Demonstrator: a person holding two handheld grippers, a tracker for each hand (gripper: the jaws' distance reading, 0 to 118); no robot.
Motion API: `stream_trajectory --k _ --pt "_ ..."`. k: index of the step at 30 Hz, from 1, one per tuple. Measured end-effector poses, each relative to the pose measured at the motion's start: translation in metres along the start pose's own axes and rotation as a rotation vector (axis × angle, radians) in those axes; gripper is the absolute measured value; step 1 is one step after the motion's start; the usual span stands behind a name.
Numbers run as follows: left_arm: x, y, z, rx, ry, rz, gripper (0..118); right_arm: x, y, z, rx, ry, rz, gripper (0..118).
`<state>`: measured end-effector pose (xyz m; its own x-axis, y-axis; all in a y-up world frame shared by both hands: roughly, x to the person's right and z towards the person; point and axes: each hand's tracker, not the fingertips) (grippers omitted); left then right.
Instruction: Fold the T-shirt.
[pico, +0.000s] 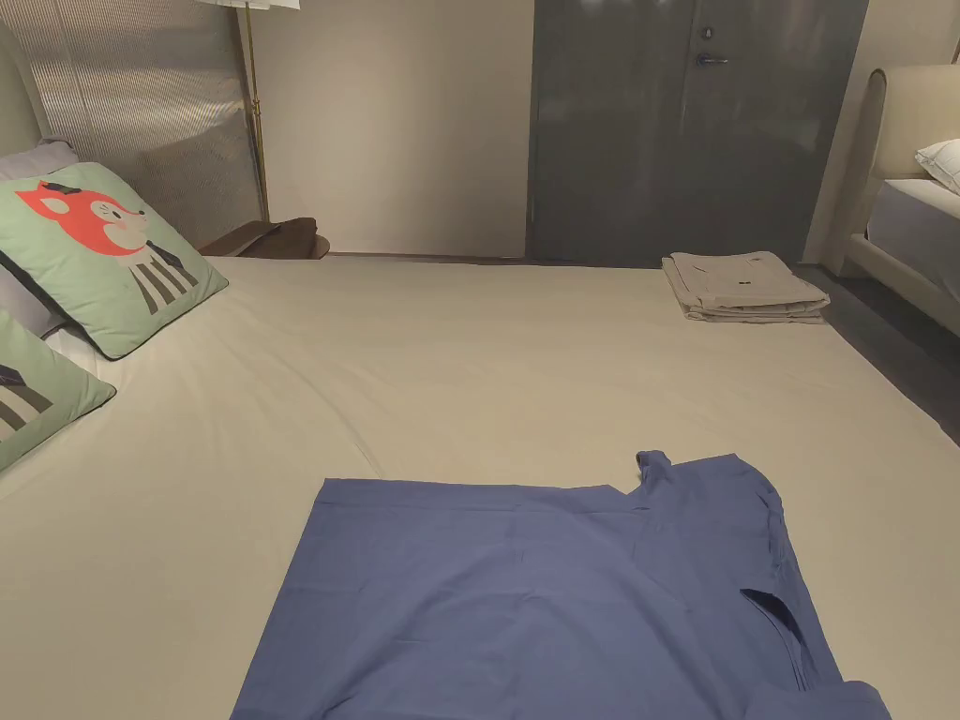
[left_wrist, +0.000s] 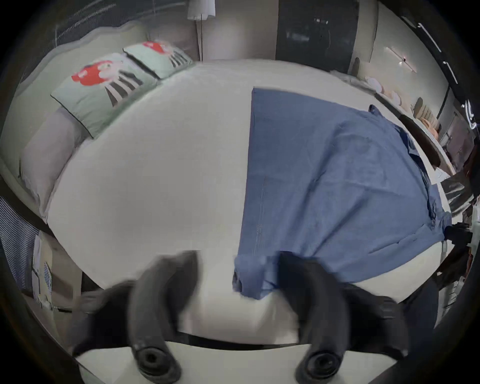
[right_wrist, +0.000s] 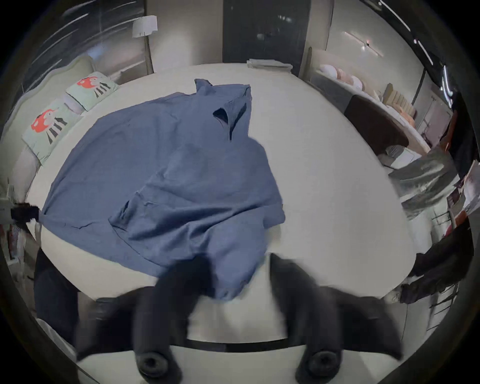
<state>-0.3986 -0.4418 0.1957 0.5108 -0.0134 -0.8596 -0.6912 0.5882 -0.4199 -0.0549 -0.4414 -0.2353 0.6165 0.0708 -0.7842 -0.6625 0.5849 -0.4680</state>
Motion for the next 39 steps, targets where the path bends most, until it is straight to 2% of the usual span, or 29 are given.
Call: stream_trajectory --k 1,2,6,9,13,14,15,16,17,18,19,21,30,32,36,37,38,39 --pt "0.000 0.002 0.008 0.050 -0.014 0.008 90 0.000 0.000 0.005 0.037 0.009 0.007 83" --pt "0.001 0.006 0.017 0.096 -0.032 0.025 100 0.001 0.000 0.010 0.090 0.028 0.000 91" --pt "0.013 0.031 0.051 0.335 -0.073 0.069 100 -0.010 0.025 0.044 0.359 0.029 -0.084 90" --pt "0.034 0.050 0.077 0.531 -0.061 0.051 100 -0.023 0.046 0.064 0.548 -0.020 -0.078 90" --pt "0.053 0.067 0.103 0.677 -0.076 0.041 98 -0.039 0.067 0.083 0.732 -0.051 -0.094 87" --pt "0.057 0.069 0.109 0.705 -0.077 0.033 91 -0.036 0.069 0.077 0.764 -0.040 -0.103 78" --pt "0.063 0.071 0.117 0.728 -0.074 0.023 79 -0.037 0.071 0.080 0.795 -0.024 -0.109 67" --pt "0.066 0.071 0.122 0.739 -0.068 0.020 62 -0.039 0.072 0.083 0.816 -0.021 -0.110 52" --pt "0.068 0.071 0.126 0.761 -0.058 0.015 33 -0.042 0.074 0.086 0.827 -0.027 -0.107 30" --pt "0.069 0.071 0.128 0.781 -0.046 0.012 15 -0.045 0.075 0.089 0.842 -0.034 -0.098 15" --pt "0.069 0.072 0.129 0.792 -0.038 0.013 5 -0.047 0.076 0.090 0.851 -0.040 -0.095 4" --pt "0.068 0.072 0.131 0.799 -0.040 0.013 1 -0.048 0.078 0.091 0.861 -0.052 -0.103 0" --pt "0.061 0.073 0.122 0.736 -0.063 0.002 0 -0.052 0.078 0.097 0.843 -0.052 -0.101 0" --pt "0.059 0.072 0.117 0.697 -0.056 -0.006 0 -0.051 0.076 0.094 0.827 -0.049 -0.102 0" --pt "0.048 0.068 0.097 0.499 -0.098 -0.041 2 -0.047 0.072 0.085 0.792 -0.043 -0.105 0" --pt "0.046 0.065 0.089 0.447 -0.093 -0.052 12 -0.046 0.071 0.083 0.785 -0.039 -0.107 0" --pt "0.042 0.059 0.080 0.412 -0.089 -0.049 44 -0.045 0.070 0.079 0.777 -0.039 -0.109 0" --pt "0.038 0.052 0.071 0.369 -0.098 -0.047 72 -0.045 0.068 0.076 0.765 -0.037 -0.108 0"
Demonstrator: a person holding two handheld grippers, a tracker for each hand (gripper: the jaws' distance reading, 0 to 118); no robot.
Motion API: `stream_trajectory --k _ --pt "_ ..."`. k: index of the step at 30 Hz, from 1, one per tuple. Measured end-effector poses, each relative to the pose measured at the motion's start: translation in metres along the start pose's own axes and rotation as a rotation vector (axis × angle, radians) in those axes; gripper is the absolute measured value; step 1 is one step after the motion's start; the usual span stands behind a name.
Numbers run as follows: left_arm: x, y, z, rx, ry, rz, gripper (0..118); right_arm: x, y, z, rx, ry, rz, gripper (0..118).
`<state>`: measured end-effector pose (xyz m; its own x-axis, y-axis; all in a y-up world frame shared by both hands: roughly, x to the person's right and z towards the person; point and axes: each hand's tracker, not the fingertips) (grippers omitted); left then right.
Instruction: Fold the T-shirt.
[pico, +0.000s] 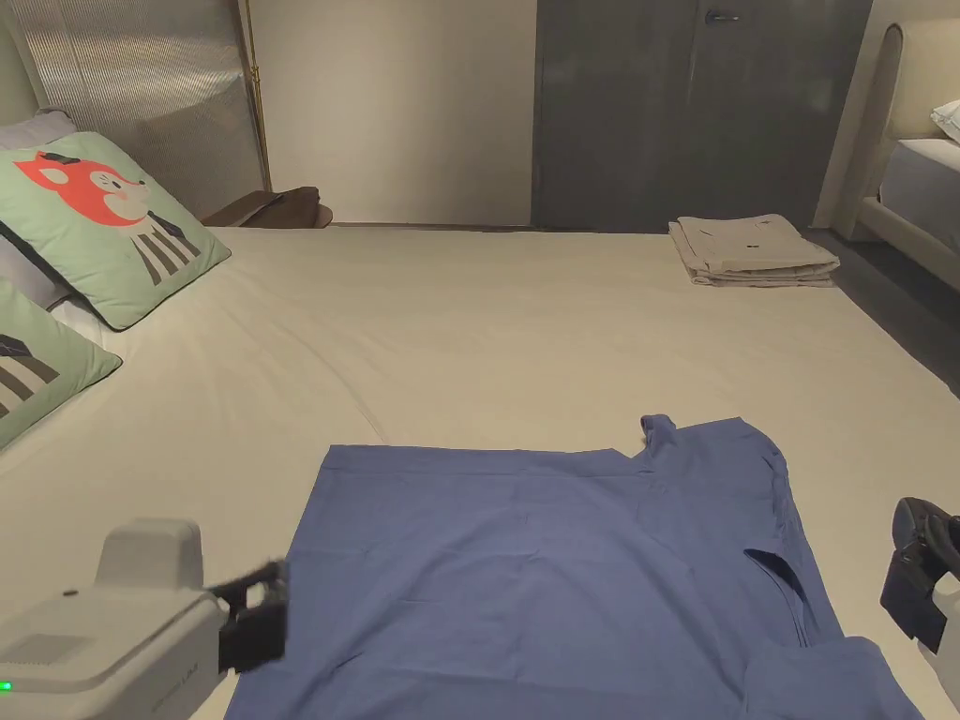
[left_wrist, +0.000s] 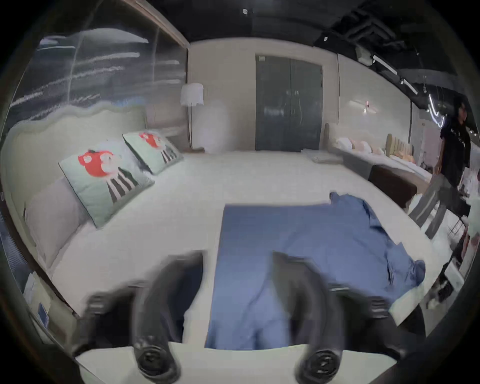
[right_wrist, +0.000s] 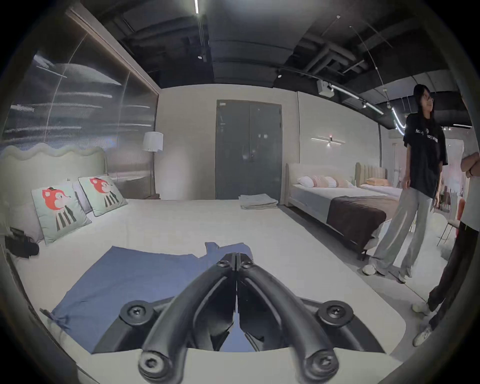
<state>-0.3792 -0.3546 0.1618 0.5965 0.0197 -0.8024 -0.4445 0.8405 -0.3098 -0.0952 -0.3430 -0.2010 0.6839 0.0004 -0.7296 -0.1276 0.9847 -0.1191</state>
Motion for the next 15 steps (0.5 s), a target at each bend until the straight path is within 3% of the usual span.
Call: stream_trajectory --k 1,2,11,13,15 --pt "-0.004 -0.009 -0.006 -0.057 -0.010 -0.003 89 0.000 -0.003 -0.001 -0.008 0.002 0.000 0" --pt "-0.008 -0.020 -0.010 -0.101 -0.012 -0.002 98 0.001 -0.006 -0.001 -0.017 0.001 -0.001 0" --pt "-0.030 -0.099 -0.019 -0.364 0.020 -0.040 97 0.001 -0.026 0.003 -0.098 0.008 0.007 0" --pt "-0.033 -0.107 -0.023 -0.384 0.020 -0.036 86 0.002 -0.032 0.002 -0.114 0.006 0.006 0" --pt "-0.032 -0.109 -0.029 -0.390 0.026 -0.037 57 0.001 -0.034 0.005 -0.130 0.006 0.005 0"
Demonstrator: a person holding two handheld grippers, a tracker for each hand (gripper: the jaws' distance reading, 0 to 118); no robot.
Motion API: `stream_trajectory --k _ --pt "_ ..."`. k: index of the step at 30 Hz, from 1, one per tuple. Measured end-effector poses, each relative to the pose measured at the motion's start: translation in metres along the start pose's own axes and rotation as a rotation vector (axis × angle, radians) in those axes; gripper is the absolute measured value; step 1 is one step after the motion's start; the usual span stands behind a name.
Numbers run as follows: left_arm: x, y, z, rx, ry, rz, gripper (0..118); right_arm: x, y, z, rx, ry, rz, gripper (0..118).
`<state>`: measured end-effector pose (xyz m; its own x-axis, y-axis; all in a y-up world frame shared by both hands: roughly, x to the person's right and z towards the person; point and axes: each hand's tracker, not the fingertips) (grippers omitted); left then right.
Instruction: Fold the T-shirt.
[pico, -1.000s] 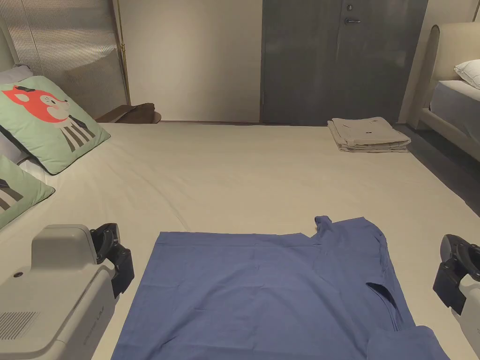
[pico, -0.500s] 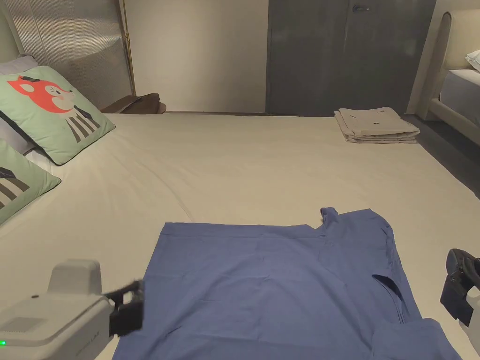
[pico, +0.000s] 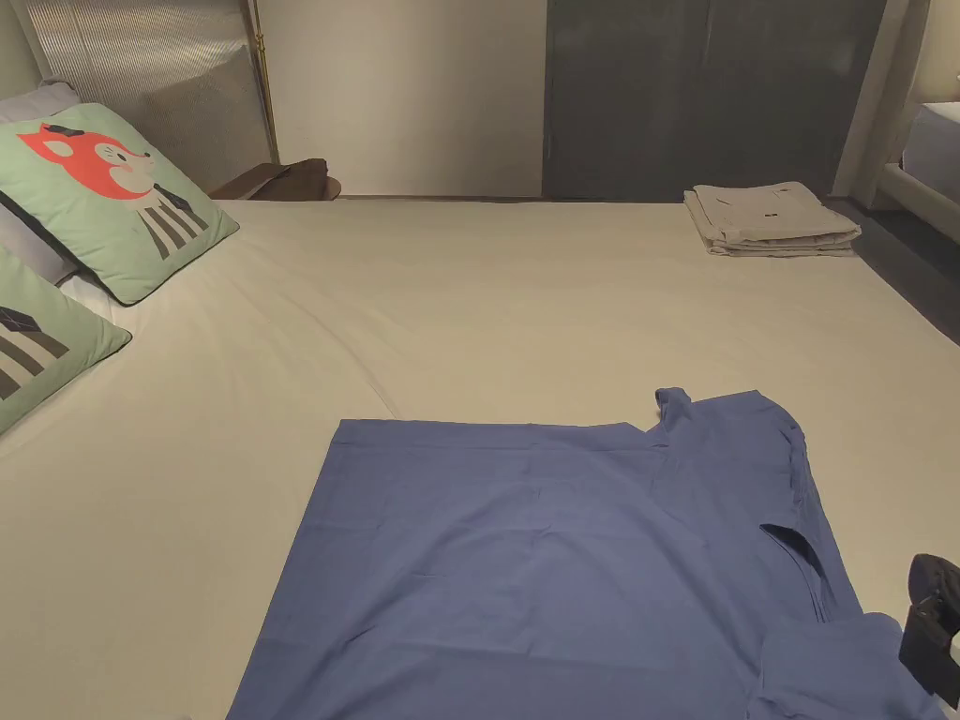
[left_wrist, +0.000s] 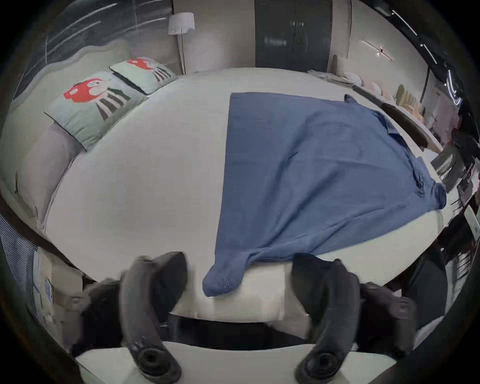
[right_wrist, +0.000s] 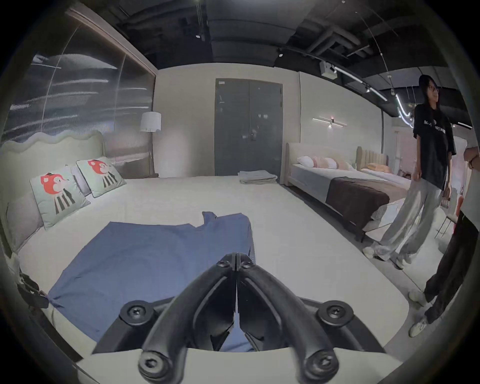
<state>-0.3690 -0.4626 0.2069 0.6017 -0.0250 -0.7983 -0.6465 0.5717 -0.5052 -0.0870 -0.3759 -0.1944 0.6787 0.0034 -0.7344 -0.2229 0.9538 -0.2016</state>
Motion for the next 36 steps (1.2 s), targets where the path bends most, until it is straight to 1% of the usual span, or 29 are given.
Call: stream_trajectory --k 2,3,4,6,7,8,10,11,14,17,18,19,21,23,25,26,28,30,33,35,36 --pt "0.000 0.001 -0.004 -0.004 0.005 0.006 30 0.000 -0.004 0.001 -0.014 -0.002 -0.001 0" --pt "0.000 0.003 -0.006 -0.007 -0.001 0.014 30 0.002 -0.007 0.000 -0.024 0.000 -0.002 0" --pt "0.001 0.005 -0.006 -0.005 -0.009 0.019 27 0.003 -0.013 -0.003 -0.032 0.002 -0.002 0" --pt "0.005 0.007 -0.004 0.003 -0.025 0.013 6 0.007 -0.017 -0.005 -0.061 -0.002 -0.005 0" --pt "0.007 0.008 -0.002 0.009 -0.024 0.007 5 0.010 -0.019 -0.006 -0.075 -0.007 -0.010 1" --pt "0.008 0.009 -0.001 0.011 -0.023 -0.002 4 0.018 -0.025 -0.010 -0.105 -0.002 -0.020 20" --pt "0.008 0.009 0.001 0.015 -0.027 -0.005 4 0.031 -0.033 -0.018 -0.214 -0.006 -0.038 84" --pt "0.008 0.009 0.002 0.016 -0.030 0.000 4 0.037 -0.039 -0.021 -0.267 -0.012 -0.036 106" --pt "0.006 0.008 0.005 0.018 -0.034 0.011 4 0.050 -0.055 -0.019 -0.368 -0.033 -0.015 104" --pt "0.005 0.006 0.006 0.019 -0.034 0.015 4 0.064 -0.077 -0.023 -0.462 -0.021 -0.036 103" --pt "0.006 0.006 0.006 0.019 -0.034 0.016 4 0.067 -0.083 -0.024 -0.490 -0.017 -0.042 100" --pt "0.006 0.006 0.006 0.018 -0.033 0.017 4 0.069 -0.087 -0.025 -0.480 -0.017 -0.048 94" --pt "0.005 0.006 0.005 0.017 -0.035 0.029 4 0.071 -0.091 -0.021 -0.484 -0.021 -0.069 64" --pt "0.004 0.005 0.005 0.016 -0.038 0.041 4 0.073 -0.095 -0.021 -0.488 0.007 -0.096 35" --pt "0.004 0.006 0.006 0.016 -0.042 0.054 4 0.072 -0.099 -0.020 -0.481 0.049 -0.129 11" --pt "0.003 0.006 0.007 0.018 -0.043 0.059 4 0.071 -0.099 -0.018 -0.466 0.056 -0.125 6" --pt "0.002 0.007 0.013 0.029 -0.048 0.071 4 0.064 -0.093 -0.013 -0.404 0.041 -0.078 5" --pt "-0.002 0.015 0.022 0.067 -0.069 0.110 4 0.063 -0.083 -0.006 -0.339 0.059 -0.079 4" --pt "-0.006 0.039 0.037 0.138 -0.084 0.153 4 0.052 -0.050 0.002 -0.239 0.054 -0.072 4" --pt "-0.009 0.061 0.041 0.175 -0.103 0.170 4 0.050 -0.031 -0.003 -0.186 0.051 -0.076 4" --pt "-0.009 0.074 0.041 0.207 -0.106 0.185 4 0.058 -0.027 -0.017 -0.181 0.057 -0.078 4"
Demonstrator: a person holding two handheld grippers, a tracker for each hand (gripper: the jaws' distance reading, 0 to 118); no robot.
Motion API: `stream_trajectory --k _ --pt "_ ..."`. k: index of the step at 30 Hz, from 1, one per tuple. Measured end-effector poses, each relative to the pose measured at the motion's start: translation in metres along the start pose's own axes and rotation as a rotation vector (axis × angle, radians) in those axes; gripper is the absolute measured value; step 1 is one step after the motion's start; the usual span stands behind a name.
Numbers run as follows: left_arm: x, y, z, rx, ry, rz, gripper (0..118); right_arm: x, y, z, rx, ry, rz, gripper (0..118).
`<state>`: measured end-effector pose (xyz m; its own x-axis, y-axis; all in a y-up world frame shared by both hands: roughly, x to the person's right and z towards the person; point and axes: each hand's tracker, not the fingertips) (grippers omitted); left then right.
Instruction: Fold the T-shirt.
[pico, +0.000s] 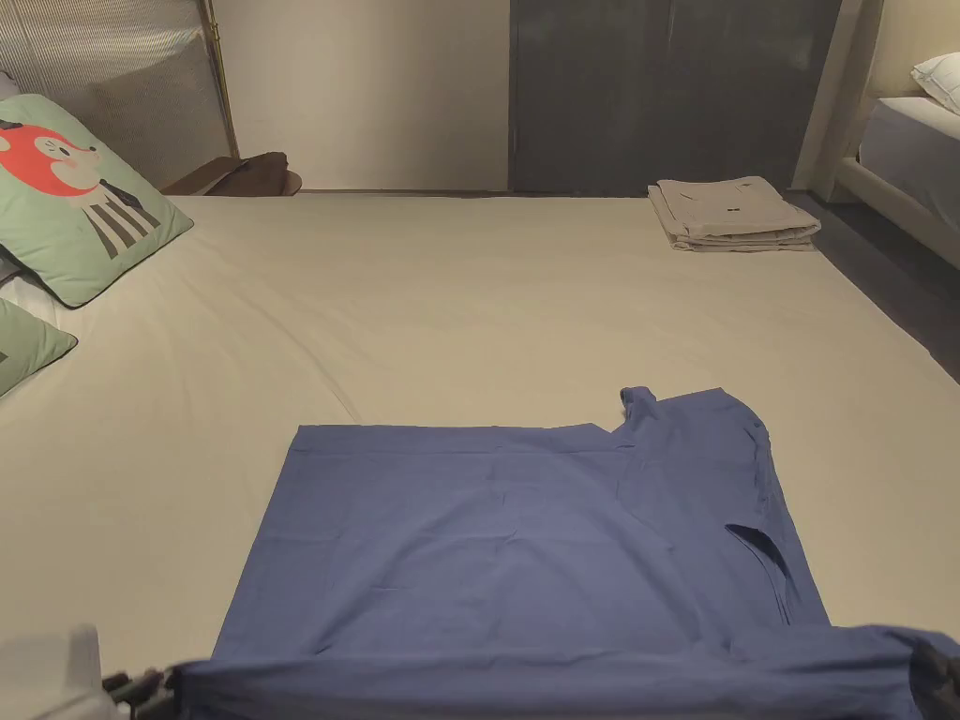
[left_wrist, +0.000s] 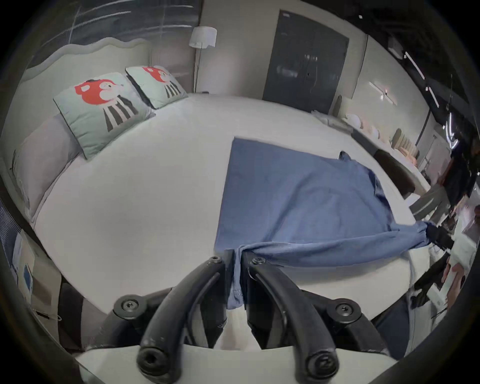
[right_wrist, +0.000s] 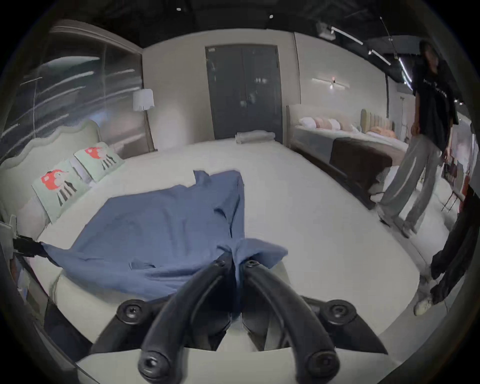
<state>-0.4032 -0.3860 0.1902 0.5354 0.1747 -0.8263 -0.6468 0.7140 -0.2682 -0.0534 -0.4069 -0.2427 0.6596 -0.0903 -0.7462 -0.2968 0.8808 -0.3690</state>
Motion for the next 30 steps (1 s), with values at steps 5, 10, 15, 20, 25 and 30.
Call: stream_trajectory --k 5,10,15,20,25,30 --pt "0.015 0.055 -0.044 0.014 0.014 -0.013 4 -0.019 0.048 -0.036 0.020 0.005 0.020 4" --pt "0.024 0.089 -0.101 -0.029 0.050 -0.031 4 -0.022 0.068 -0.100 -0.025 -0.007 0.050 4" --pt "0.023 0.102 -0.153 -0.115 0.070 0.017 4 -0.021 0.071 -0.161 -0.122 -0.015 0.057 4" --pt "0.019 0.100 -0.183 -0.170 0.103 0.058 4 -0.014 0.063 -0.209 -0.210 -0.029 0.049 4" --pt "0.015 0.100 -0.191 -0.190 0.118 0.072 4 -0.022 0.058 -0.223 -0.269 -0.031 0.064 4" --pt "0.015 0.100 -0.196 -0.199 0.124 0.068 4 -0.022 0.054 -0.224 -0.284 -0.039 0.043 4"
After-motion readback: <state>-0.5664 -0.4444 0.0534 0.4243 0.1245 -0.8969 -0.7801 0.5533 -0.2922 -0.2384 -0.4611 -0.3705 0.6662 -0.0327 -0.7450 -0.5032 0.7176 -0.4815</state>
